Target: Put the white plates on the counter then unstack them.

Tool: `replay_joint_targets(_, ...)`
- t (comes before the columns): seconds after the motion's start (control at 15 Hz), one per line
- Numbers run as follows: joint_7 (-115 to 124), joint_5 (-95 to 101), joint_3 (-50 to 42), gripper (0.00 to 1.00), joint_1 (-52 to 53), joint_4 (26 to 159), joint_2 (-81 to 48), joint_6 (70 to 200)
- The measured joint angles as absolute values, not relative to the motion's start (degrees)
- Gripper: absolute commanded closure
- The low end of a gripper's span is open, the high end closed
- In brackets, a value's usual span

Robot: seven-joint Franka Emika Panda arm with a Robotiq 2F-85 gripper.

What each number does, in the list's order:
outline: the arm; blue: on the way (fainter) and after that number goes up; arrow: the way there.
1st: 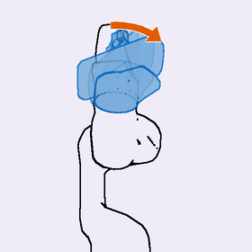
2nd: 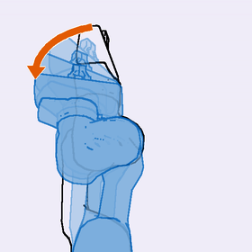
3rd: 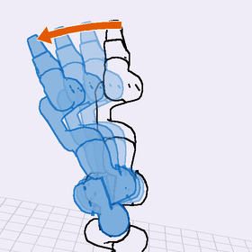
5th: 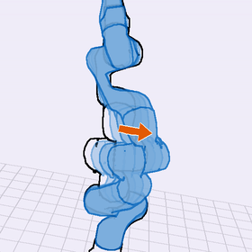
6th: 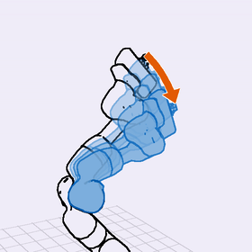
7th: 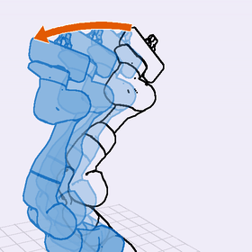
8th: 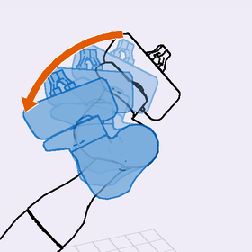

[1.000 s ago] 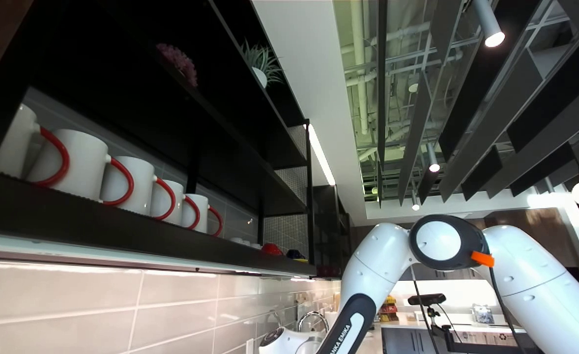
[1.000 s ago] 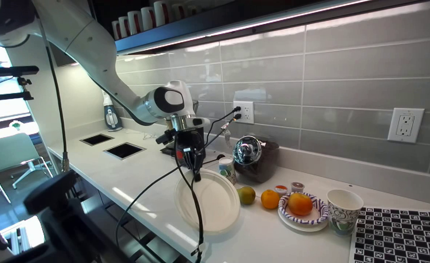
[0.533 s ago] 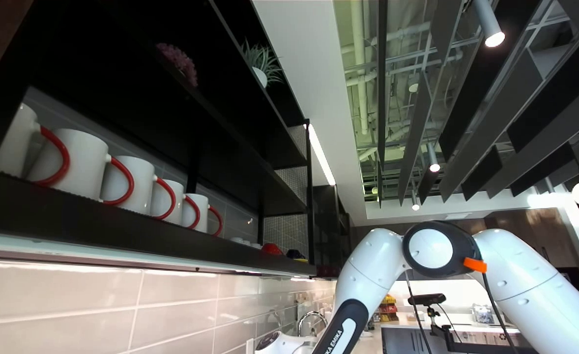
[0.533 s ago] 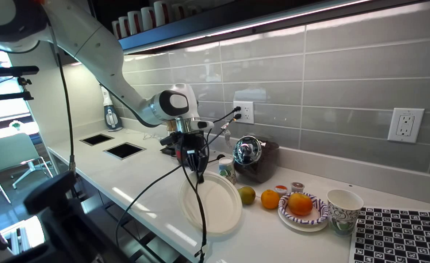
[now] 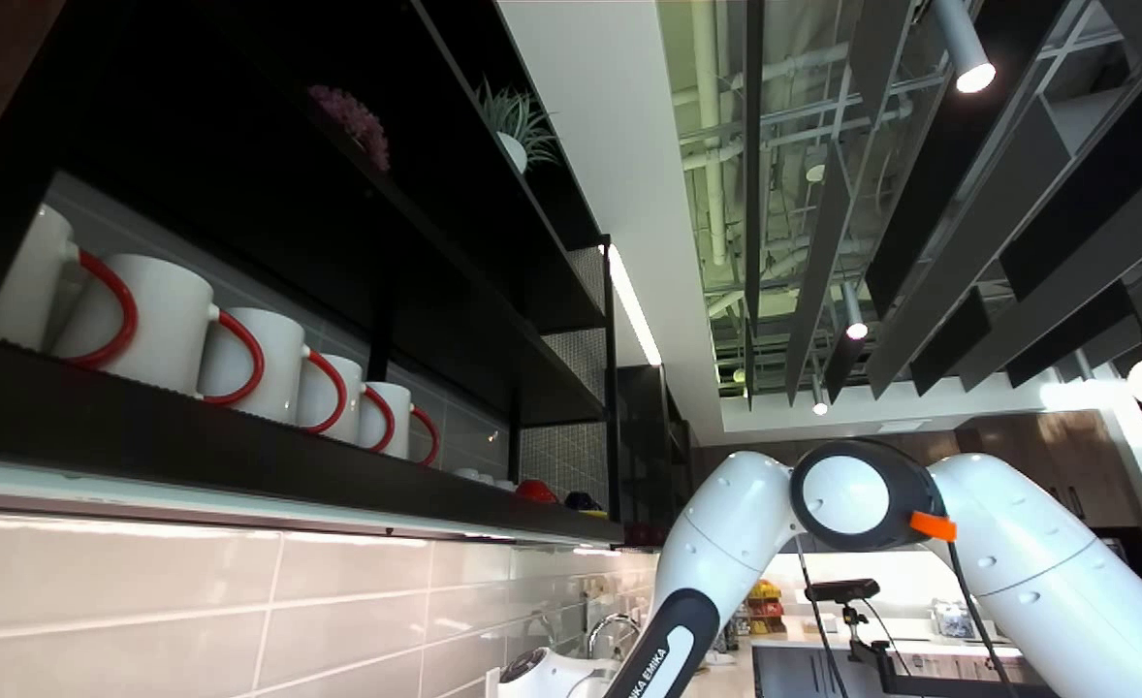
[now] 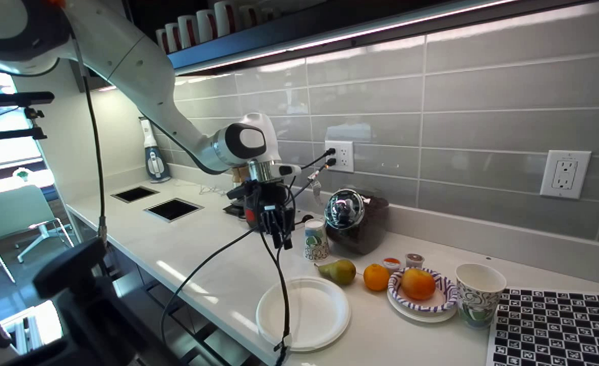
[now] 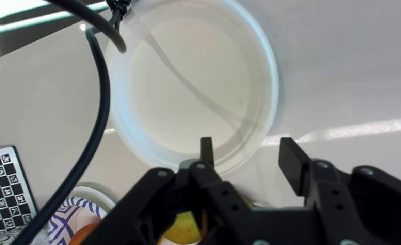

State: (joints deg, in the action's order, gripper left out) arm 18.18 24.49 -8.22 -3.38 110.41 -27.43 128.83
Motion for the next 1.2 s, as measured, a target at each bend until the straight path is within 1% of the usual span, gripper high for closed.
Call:
replay_joint_targets(0.13,17.9,23.8,-8.2,0.02,-3.4,110.0,-27.3,128.8)
replay_joint_targets(0.2,17.6,23.5,-8.2,0.00,-3.4,109.9,-26.9,128.5)
replay_joint_targets(0.4,14.9,22.1,-8.1,0.00,-3.3,109.9,-24.3,124.6)
replay_joint_targets(0.87,6.9,19.4,-8.7,0.00,-4.2,110.1,-11.2,105.1)
replay_joint_targets(1.07,-1.0,21.8,-10.0,0.00,-6.5,111.1,-6.9,102.8)
replay_joint_targets(1.2,-9.1,24.0,-11.2,0.00,-8.8,112.7,-4.6,105.3)
